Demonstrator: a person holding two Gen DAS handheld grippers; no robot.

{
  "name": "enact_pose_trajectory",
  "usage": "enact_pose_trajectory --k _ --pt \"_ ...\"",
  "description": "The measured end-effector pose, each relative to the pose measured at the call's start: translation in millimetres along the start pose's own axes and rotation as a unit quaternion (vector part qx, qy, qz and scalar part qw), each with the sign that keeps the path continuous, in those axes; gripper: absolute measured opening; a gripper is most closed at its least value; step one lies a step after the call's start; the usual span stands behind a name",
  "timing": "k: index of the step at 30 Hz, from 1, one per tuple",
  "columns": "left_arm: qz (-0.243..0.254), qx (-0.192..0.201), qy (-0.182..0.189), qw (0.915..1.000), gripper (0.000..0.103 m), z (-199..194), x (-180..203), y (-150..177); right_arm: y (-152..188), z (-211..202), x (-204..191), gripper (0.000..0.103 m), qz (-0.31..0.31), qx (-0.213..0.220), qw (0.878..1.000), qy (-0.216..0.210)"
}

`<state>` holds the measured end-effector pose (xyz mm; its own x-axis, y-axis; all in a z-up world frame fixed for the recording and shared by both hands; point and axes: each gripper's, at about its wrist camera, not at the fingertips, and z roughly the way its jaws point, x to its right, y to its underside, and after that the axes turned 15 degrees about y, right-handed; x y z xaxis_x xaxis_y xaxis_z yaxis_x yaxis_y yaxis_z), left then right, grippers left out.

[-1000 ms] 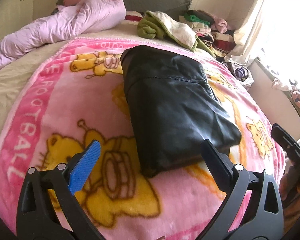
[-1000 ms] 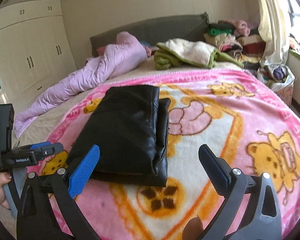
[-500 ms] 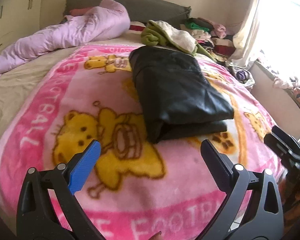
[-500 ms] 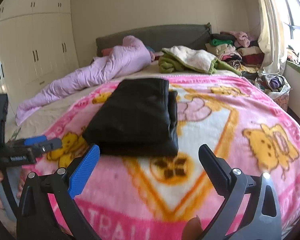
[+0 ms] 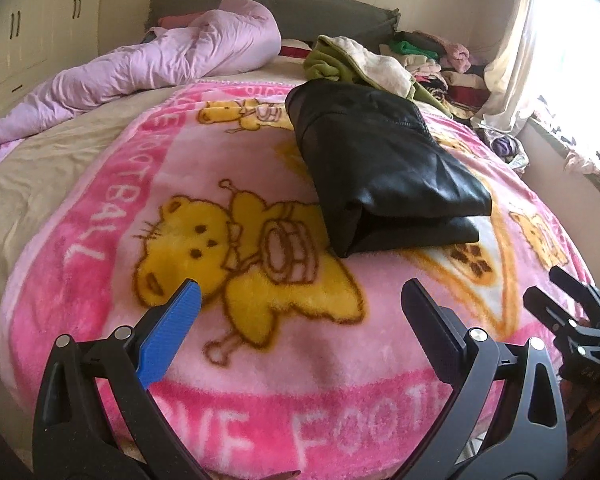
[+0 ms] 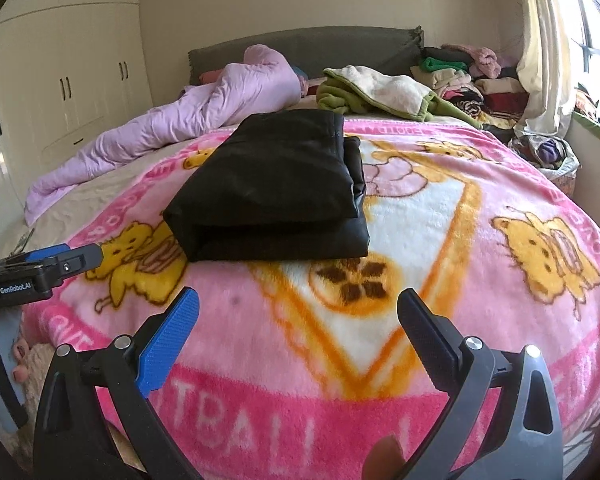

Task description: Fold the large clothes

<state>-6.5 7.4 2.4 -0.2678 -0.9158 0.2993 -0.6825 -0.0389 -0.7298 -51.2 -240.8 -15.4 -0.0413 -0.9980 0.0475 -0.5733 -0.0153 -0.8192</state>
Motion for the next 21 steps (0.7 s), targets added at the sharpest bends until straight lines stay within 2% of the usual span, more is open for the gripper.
enact_pose_trajectory --k 21 --pt "0.001 -0.003 -0.022 0.9998 0.094 -0.3 -4.3 1.2 0.7 -2.5 -0.7 0.099 -0.011 -0.003 1.0 -0.004"
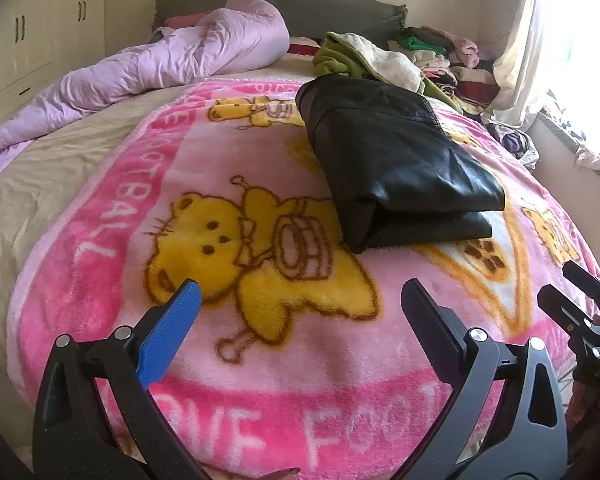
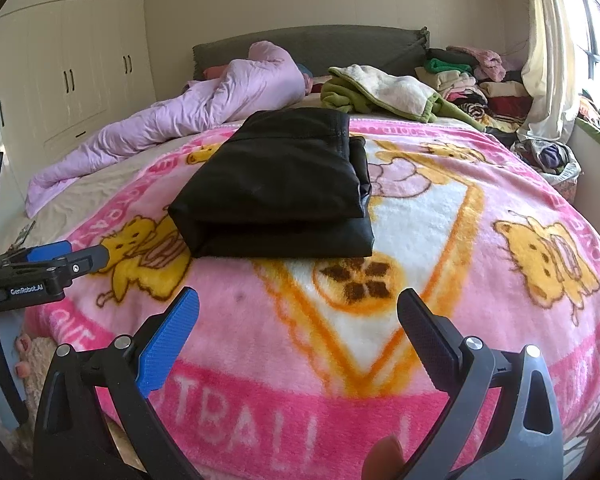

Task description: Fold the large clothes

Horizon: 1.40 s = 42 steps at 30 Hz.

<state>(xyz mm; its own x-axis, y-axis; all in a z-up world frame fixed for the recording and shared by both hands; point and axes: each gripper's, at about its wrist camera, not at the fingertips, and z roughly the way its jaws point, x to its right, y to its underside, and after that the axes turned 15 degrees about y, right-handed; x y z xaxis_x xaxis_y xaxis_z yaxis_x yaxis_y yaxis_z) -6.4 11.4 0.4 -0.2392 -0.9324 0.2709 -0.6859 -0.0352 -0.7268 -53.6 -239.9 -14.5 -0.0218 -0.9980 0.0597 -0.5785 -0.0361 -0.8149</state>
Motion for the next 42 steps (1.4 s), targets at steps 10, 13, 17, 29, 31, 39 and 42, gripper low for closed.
enact_pose_trajectory --k 10,13,17,29,31,39,42 --pt "0.0 0.001 -0.008 1.0 0.094 -1.1 -1.5 0.5 -0.3 -0.3 -0.6 0.099 0.0 0.0 1.0 0.001" --pt "0.001 0.001 -0.008 1.0 0.094 -1.0 -1.5 0.2 -0.3 -0.5 -0.4 0.099 0.001 0.0 1.0 0.001" --pt "0.001 0.002 -0.011 0.9999 0.094 -2.3 -2.1 0.4 -0.4 -0.5 -0.5 0.099 0.0 0.0 1.0 0.0" --pt "0.002 0.001 -0.019 0.9998 0.094 -2.9 -2.8 0.9 -0.6 -0.1 -2.2 0.099 -0.001 -0.002 1.0 -0.001" --pt "0.002 0.001 -0.02 0.9998 0.094 -3.0 -2.6 0.8 -0.6 -0.2 -2.3 0.099 -0.002 -0.002 1.0 -0.001" --pt "0.003 0.001 -0.021 0.9998 0.094 -3.1 -3.6 0.7 -0.5 -0.1 -2.4 0.099 -0.001 -0.002 1.0 -0.001" --pt "0.002 0.001 -0.023 0.9997 0.094 -3.7 -4.9 0.6 -0.5 -0.2 -2.2 0.099 -0.001 -0.002 1.0 -0.001"
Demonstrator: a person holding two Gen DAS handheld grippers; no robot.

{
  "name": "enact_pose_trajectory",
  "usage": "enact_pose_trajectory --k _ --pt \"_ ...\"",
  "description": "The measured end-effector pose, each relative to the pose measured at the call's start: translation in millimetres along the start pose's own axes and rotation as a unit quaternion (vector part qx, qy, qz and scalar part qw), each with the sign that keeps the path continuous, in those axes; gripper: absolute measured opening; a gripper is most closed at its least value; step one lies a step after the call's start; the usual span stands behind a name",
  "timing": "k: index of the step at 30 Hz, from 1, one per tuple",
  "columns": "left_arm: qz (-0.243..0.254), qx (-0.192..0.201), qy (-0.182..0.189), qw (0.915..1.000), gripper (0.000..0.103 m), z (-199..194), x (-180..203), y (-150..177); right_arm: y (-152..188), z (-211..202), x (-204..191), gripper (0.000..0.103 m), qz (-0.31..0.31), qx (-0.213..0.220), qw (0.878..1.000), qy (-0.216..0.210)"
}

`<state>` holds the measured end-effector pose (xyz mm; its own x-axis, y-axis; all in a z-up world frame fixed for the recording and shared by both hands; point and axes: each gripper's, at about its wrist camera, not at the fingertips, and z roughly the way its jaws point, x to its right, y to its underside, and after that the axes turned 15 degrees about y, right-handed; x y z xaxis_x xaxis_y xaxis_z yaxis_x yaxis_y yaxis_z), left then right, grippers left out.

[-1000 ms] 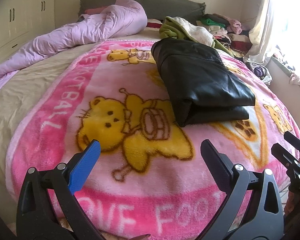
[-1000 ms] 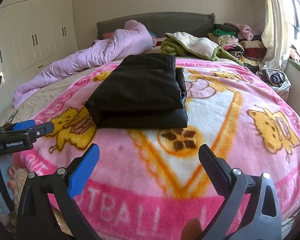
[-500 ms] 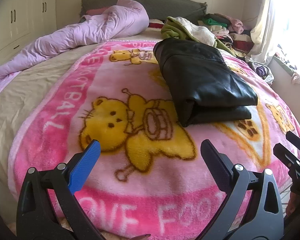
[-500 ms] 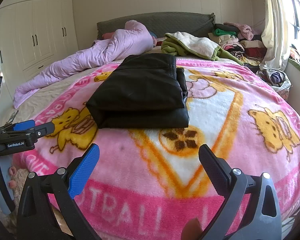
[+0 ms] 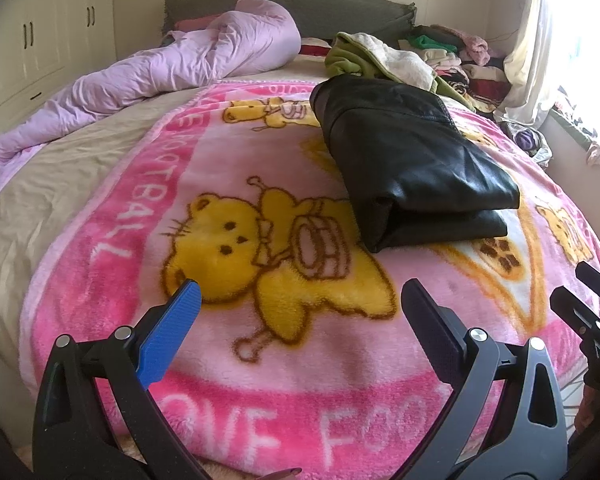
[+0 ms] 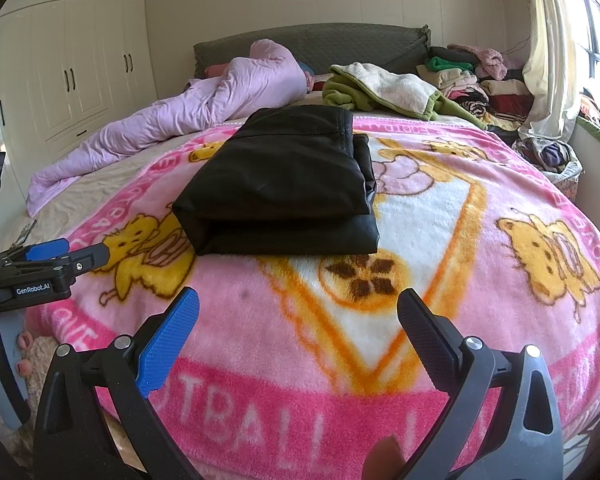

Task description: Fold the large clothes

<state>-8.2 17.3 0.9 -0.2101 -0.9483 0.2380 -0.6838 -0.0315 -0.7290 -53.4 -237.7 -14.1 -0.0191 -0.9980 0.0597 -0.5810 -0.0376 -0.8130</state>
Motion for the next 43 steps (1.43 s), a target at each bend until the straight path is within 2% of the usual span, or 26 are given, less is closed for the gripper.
enact_pose_trajectory --k 22,27,30,34,36,39,41,43 --pt "0.004 -0.006 -0.021 0.9998 0.094 0.3 -1.2 1.2 2.3 -0.3 -1.0 0.099 0.001 -0.001 1.0 0.002" --pt "-0.002 -0.01 -0.046 0.9989 0.094 2.9 -3.7 2.5 2.5 -2.7 2.3 0.099 0.004 -0.004 1.0 0.013" --pt "-0.007 -0.014 -0.058 0.9982 0.094 4.5 -7.1 3.3 1.8 -7.2 12.5 0.099 0.024 -0.001 0.999 0.025" --pt "-0.018 -0.019 -0.067 0.9974 0.094 5.3 -14.8 3.0 3.8 -11.5 50.9 0.099 0.081 -0.005 0.995 0.058" --pt "-0.033 -0.02 -0.061 0.9974 0.094 5.3 -23.8 1.2 7.8 -13.3 80.1 0.099 0.113 -0.007 0.99 0.087" --pt "-0.061 -0.019 -0.056 0.9964 0.094 4.3 -40.7 -2.0 23.9 -15.6 146.4 0.099 0.163 -0.013 0.973 0.164" --pt "-0.08 -0.017 -0.066 0.9945 0.094 0.3 -55.3 -5.5 44.0 -16.7 208.2 0.099 0.207 -0.033 0.95 0.231" --pt "-0.104 -0.004 -0.085 0.9909 0.094 -11.2 -79.2 -11.3 73.5 -21.9 278.4 0.099 0.25 -0.053 0.916 0.309"
